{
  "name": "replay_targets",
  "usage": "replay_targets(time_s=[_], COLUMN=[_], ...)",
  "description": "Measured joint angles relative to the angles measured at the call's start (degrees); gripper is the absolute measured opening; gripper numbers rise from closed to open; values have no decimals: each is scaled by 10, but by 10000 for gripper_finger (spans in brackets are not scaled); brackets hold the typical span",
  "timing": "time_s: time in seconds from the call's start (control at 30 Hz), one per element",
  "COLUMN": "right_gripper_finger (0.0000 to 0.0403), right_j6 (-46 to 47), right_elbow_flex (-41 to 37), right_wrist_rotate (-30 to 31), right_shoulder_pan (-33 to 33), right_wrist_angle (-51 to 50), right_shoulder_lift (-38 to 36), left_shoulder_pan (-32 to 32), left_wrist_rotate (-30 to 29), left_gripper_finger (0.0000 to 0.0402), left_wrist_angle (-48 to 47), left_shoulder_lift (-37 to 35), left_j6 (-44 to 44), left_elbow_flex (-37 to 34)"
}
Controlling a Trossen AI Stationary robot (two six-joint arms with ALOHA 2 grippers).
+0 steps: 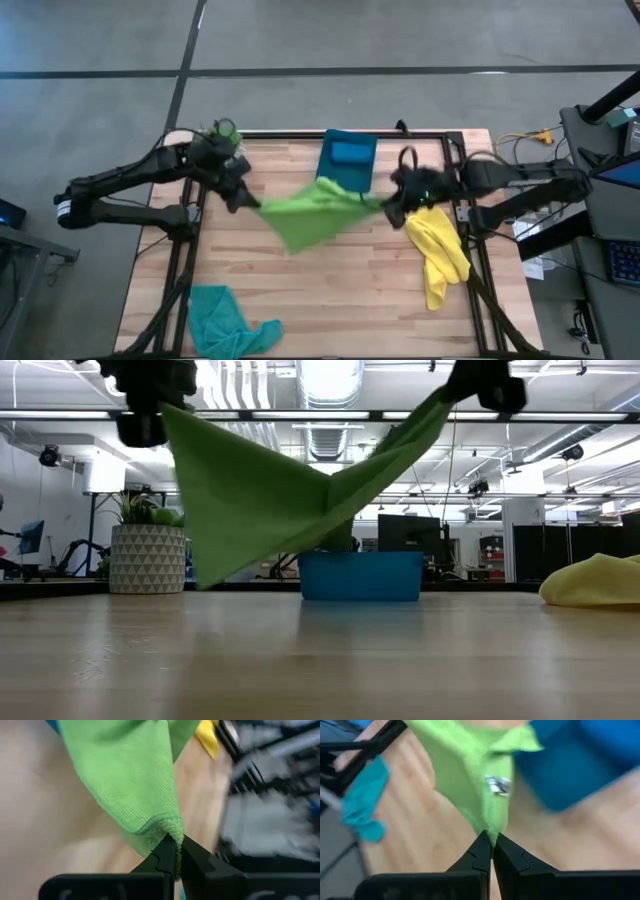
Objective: Fold microfiber towels
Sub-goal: Fold the green microfiber cloth
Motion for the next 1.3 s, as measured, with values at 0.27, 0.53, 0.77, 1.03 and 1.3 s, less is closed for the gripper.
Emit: replay_targets(time_s=[0.27, 0.53, 0.77, 1.03, 1.3], right_gripper_finger=[9, 9, 9, 24, 94], right_j6=[248, 436, 492, 494, 391], right_elbow_flex=[-82, -87, -9, 19, 27], right_wrist_rotate=[14, 21, -8, 58, 115], right_shoulder_pan=[187, 305, 349, 372, 356], right_wrist_angle=[227, 264, 278, 264, 262], right_shoulder_lift=[46, 195, 317, 311, 265], left_shoulder_pan=[-100, -165, -176, -178, -181], left_wrist_rotate=[71, -2, 7, 13, 16], left_gripper_finger=[0, 0, 0, 0, 0], left_wrist_angle=[2, 136, 374, 478, 477], left_shoulder_lift=[-11, 31, 112, 213, 245], left_j6=[-28, -44, -87, -95, -82], left_elbow_flex=[-70, -216, -307, -304, -310])
